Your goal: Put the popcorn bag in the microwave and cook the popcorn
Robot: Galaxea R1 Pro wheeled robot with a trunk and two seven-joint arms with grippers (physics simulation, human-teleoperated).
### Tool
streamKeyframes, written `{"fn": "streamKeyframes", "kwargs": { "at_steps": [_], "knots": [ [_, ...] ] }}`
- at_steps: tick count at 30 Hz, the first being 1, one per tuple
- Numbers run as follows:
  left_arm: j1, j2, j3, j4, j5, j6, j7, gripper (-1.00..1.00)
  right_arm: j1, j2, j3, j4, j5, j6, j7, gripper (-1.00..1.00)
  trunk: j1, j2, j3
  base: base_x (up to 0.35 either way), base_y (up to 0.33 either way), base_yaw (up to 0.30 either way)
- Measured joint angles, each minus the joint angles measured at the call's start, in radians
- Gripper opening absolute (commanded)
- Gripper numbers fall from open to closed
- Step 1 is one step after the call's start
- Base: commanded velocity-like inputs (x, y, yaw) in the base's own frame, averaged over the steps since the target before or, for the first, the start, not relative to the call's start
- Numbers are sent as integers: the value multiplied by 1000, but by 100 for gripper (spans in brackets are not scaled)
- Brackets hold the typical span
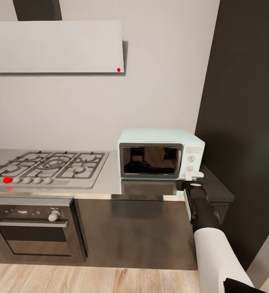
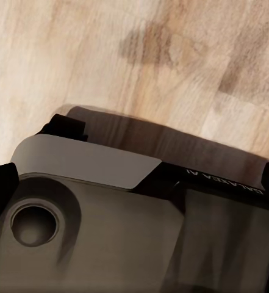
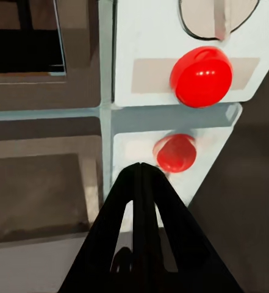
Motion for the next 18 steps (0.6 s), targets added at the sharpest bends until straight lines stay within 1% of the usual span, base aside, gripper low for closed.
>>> {"fn": "streamKeyframes", "kwargs": {
  "at_steps": [2,5,7,8,9,11,14,15,17,18],
  "knots": [
    [0,0,0,0,0,0,0,100,0,0,0,-2,0,1,1,-100,0,0,0,0,0,0],
    [0,0,0,0,0,0,0,100,0,-7,-1,-4,-1,2,7,-100,0,0,0,0,0,0],
    [0,-1,0,0,0,0,0,100,0,-15,-6,-4,-1,2,14,-100,0,0,0,0,0,0],
    [0,-1,0,0,0,-1,0,100,0,-29,-9,-4,-3,2,26,-100,0,0,0,0,0,0],
    [0,-1,0,0,0,-1,0,100,0,-35,-10,-4,-5,4,35,-100,0,0,0,0,0,0],
    [0,-1,-1,0,0,-1,0,100,0,-42,-11,-5,-7,7,53,-100,0,0,0,0,0,0],
    [0,-2,0,-1,0,-2,0,100,0,-45,-10,-5,-9,8,64,-100,0,0,0,0,0,0],
    [0,-2,0,-1,0,-2,0,100,0,-47,-10,-2,-11,6,78,-100,0,0,0,0,0,0],
    [0,-2,0,-1,0,-2,0,100,0,-66,-10,4,-12,4,108,-100,0,0,0,0,0,0],
    [0,-2,0,-2,0,-2,0,100,0,-83,-10,4,-10,3,122,-100,0,0,0,0,0,0]
  ]
}}
